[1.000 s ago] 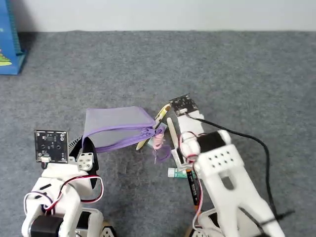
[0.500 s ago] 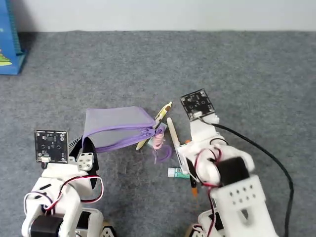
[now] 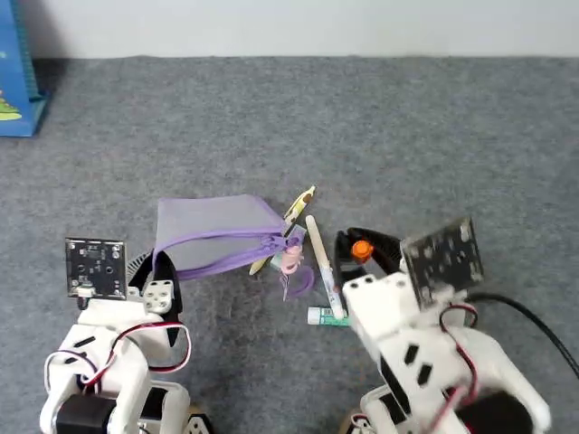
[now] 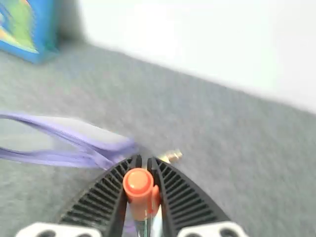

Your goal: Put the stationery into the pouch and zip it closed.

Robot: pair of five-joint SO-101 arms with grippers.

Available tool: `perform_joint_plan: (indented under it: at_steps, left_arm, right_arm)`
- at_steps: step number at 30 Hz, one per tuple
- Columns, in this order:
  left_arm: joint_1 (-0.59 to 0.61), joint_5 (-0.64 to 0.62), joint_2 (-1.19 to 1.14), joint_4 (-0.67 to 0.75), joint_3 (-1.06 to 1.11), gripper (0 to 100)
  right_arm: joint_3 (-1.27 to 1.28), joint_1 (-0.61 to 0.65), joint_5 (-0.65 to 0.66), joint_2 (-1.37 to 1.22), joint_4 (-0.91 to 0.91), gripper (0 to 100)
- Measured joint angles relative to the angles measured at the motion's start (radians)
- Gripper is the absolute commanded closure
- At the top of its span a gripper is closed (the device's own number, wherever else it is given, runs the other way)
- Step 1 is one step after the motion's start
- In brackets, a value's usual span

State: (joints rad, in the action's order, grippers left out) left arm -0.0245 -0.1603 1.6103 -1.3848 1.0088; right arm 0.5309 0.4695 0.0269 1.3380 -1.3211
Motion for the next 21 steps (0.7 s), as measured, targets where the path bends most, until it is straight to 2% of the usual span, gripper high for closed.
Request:
perform_joint_plan:
  at_steps: [5, 11, 17, 21]
  left_arm:
    - [-0.018, 0.000, 0.000, 0.000, 0.000, 99]
    - [-0.021, 0.000, 0.000, 0.000, 0.000, 99]
    - [-0.021, 0.000, 0.000, 0.000, 0.000, 99]
    - [-0.021, 0.000, 0.000, 0.000, 0.000, 99]
  right_arm:
    - [-0.114, 0.169, -0.021, 0.005, 0.028, 99.1]
    - [-0.141, 0.307, -0.057, 0.005, 0.141, 99.1]
    - [-0.129, 0.368, -0.058, 0.005, 0.292, 99.1]
    - [-0.023, 0.377, -0.058, 0.005, 0.420, 99.1]
